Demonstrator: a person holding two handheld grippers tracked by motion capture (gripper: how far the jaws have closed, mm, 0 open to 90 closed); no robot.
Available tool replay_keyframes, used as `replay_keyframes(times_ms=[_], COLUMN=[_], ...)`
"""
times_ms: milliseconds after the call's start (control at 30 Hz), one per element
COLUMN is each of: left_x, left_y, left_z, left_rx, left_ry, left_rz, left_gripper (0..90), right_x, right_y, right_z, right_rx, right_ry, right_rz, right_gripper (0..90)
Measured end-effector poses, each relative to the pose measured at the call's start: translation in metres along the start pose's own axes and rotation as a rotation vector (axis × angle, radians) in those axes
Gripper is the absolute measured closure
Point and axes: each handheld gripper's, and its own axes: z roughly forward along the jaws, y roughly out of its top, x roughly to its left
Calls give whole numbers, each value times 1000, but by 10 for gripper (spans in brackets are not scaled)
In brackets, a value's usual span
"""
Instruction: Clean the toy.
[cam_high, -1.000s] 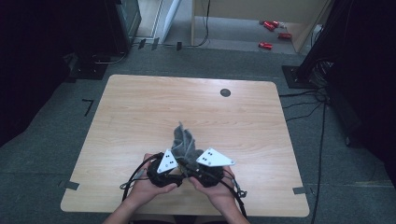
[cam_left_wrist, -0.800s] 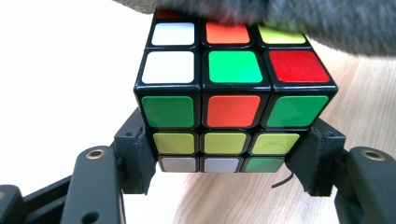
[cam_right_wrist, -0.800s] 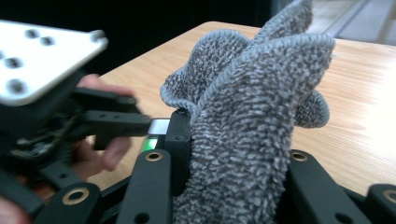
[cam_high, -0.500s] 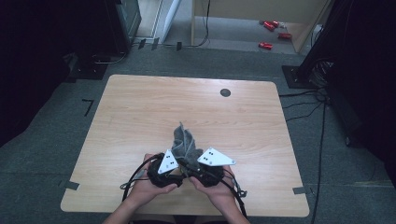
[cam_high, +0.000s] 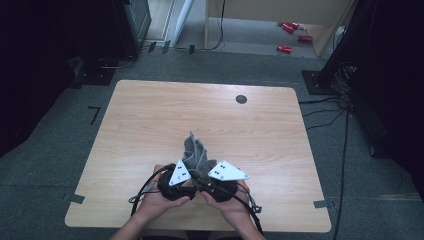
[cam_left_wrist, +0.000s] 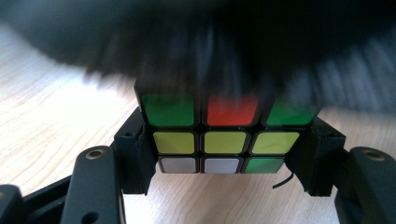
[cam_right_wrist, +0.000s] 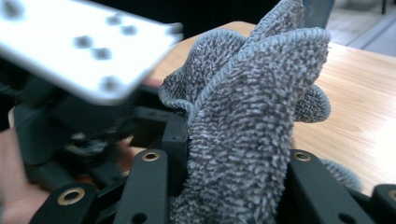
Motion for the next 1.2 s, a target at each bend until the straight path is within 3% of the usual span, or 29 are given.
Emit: replay_keyframes(times_ms=[100,167,267,400,467,533,633,733,833,900,967,1100,1167,1200], left_x=[2,3,1,0,1,1,1,-1,-3,-2,-1,2,4,4], left_y=[0,0,0,-1,-1,0,0,0,0,0,0,0,0,0], left_z=[-3,-3,-1,0,-1,-2,-3,-1,0,-1,-2,-5,-6,-5], left_rx=[-18,-25,-15,-2,-12,-21,-29,-21,-18,-26,-36,-59,-60,-58], left_ry=[-2,-1,3,14,18,16,9,8,7,17,26,29,24,22], left_rz=[-8,-12,-6,6,5,2,4,11,19,24,22,8,5,4], left_gripper=[345,345,345,345,345,345,345,345,345,345,345,345,345,345], right_x=[-18,-21,-9,14,14,6,-5,4,18,18,12,-7,-13,-12], right_y=[1,2,2,1,1,2,2,2,2,2,3,4,4,4], right_z=[-7,-10,-7,1,2,0,-5,-4,1,1,0,-6,-9,-9], right_rx=[-5,-5,0,14,11,-3,3,7,7,3,-5,-10,-11,-11], right_ry=[-66,-79,-71,-10,-10,-12,-96,-81,-27,-30,-35,-113,-119,-115], right_rz=[62,74,30,-48,-67,-32,-26,-42,-79,-92,-74,-19,17,14], right_gripper=[668,668,665,660,660,659,661,658,651,650,651,653,654,653])
